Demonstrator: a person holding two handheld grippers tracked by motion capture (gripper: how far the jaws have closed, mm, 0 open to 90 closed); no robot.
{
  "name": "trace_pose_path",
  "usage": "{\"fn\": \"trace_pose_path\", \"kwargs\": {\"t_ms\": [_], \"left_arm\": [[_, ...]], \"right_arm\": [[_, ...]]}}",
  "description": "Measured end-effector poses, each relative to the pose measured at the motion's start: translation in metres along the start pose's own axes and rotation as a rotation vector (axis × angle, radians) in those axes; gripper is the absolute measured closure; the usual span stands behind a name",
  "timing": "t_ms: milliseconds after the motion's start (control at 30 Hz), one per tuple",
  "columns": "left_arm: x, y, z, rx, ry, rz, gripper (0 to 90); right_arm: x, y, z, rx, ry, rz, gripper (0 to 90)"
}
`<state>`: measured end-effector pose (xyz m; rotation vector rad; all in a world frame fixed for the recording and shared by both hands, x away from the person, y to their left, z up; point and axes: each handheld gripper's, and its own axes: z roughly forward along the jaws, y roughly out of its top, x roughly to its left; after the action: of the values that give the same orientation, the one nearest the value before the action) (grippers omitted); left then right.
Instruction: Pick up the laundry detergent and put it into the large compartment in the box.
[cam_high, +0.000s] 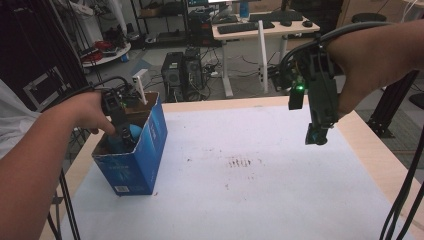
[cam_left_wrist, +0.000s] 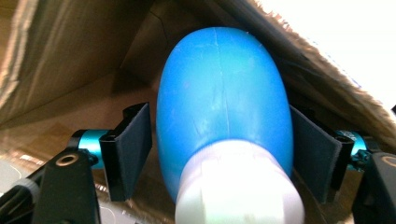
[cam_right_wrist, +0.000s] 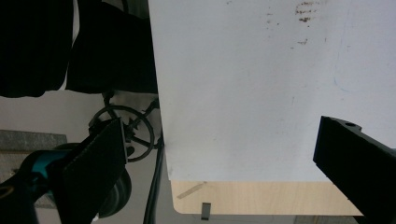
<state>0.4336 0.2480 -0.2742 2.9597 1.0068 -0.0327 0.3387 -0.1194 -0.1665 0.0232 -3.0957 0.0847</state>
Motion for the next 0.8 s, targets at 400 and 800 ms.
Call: {"fn": "trace_pose_path", "kwargs": {"t_ms": [400,800], "left_arm": [[-0.002,-0.005,-0.023,0.002,-0.007,-0.041,17.9],[-0.007,-0.009,-0.049,-0.022,-0.021,-0.024,10.0]], "right_arm": [[-0.002,0.002,0.0,-0.005,-0.002,-0.011,1.8],[-0.003,0.004,0.001,-0.004,0.002,-0.012,1.8]]}}
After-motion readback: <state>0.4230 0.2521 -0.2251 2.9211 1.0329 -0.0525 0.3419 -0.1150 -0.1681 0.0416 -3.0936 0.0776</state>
